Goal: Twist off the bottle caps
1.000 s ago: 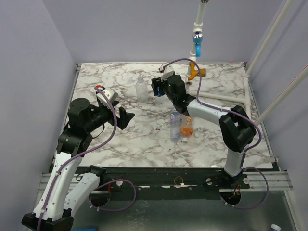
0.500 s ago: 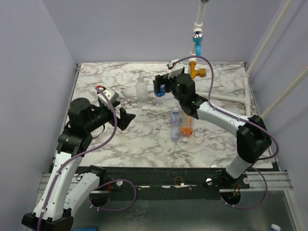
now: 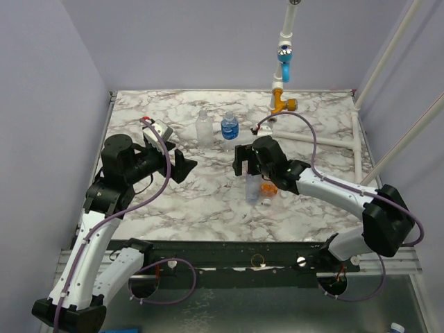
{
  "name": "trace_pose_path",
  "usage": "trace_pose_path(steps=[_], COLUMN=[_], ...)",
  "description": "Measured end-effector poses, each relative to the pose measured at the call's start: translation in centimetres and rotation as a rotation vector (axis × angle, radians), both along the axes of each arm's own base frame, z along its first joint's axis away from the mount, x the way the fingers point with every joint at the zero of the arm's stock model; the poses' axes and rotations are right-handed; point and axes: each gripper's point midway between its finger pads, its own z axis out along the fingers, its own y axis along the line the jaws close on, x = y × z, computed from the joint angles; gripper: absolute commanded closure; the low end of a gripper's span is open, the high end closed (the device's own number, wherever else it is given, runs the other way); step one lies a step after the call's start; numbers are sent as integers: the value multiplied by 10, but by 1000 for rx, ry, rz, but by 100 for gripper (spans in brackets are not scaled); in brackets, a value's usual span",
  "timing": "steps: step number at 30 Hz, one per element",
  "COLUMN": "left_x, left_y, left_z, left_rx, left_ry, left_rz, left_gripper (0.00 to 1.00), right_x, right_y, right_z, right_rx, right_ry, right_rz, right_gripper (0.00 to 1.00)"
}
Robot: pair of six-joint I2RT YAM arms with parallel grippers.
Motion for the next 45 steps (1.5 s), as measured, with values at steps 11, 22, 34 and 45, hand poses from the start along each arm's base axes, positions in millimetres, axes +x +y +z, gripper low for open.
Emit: trace_pose_path(steps=[11, 22, 34, 45], left_x=[-1, -8, -7, -11], left_y=[-2, -6, -13, -17], left_z=[0, 4, -3, 7], left_rx=[-27, -42, -79, -127], left_ry=[32, 26, 103, 122], left_rz=[2, -31, -51, -58], left_gripper=[1, 1, 1, 1], right_x=[-28, -28, -32, -42], right_y=[-22, -12, 9, 33], right_z=[-93, -112, -117, -54], right_rx=[-159, -172, -119, 44], right_ry=[278, 335, 376, 303], right_rz=[-63, -46, 28, 162], right_gripper=[7, 34, 48, 50])
